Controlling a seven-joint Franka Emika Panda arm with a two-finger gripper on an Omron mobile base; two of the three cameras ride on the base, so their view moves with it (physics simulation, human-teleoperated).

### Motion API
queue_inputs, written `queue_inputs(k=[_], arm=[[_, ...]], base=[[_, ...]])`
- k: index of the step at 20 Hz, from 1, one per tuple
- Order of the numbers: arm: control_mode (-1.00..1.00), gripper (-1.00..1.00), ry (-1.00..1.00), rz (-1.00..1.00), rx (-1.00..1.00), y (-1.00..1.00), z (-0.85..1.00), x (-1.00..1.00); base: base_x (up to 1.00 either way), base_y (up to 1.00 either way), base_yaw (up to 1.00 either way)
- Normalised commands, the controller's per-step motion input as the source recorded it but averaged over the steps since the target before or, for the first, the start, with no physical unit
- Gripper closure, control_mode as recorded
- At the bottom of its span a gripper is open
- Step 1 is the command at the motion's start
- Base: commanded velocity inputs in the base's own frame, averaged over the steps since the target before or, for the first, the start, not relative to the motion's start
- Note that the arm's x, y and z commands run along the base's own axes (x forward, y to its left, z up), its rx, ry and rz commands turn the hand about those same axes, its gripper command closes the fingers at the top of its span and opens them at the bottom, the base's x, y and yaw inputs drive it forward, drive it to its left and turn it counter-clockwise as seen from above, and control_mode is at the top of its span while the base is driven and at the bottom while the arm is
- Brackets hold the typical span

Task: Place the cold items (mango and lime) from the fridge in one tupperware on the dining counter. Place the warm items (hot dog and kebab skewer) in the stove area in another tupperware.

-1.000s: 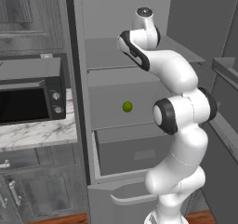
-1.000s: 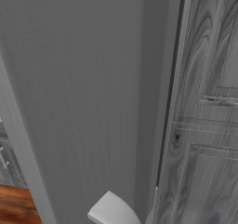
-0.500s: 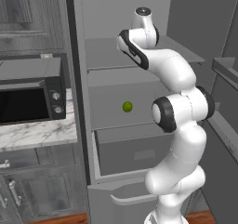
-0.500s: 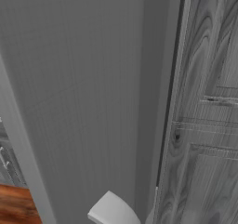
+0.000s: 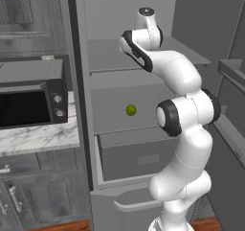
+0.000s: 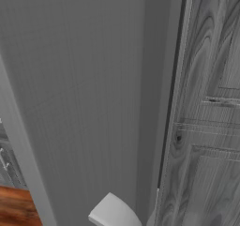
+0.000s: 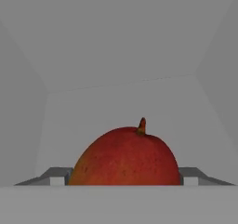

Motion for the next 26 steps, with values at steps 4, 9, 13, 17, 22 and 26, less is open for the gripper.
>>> queue_inputs(k=[4,9,13,17,22,26], arm=[[-1.00,1.00,0.00,0.00,0.00,0.03,-0.12,0.00],[-1.00,1.00,-0.25,0.17,-0.03,0.12,0.00,-0.01],[-1.00,1.00,-0.45,0.20,-0.18,0.04,0.00,-0.21],[-1.00,1.00,-0.20,0.02,-0.09,0.04,0.10,-0.75],[-1.00,1.00,-0.08,-0.08,0.00,0.03,0.40,-1.00],[-1.00,1.00,-0.04,-0.12,0.00,0.16,0.26,-1.00]], base=[[0.00,0.00,0.00],[0.00,0.00,0.00],[0.00,0.00,0.00],[0.00,0.00,0.00],[0.00,0.00,0.00],[0.00,0.00,0.00]])
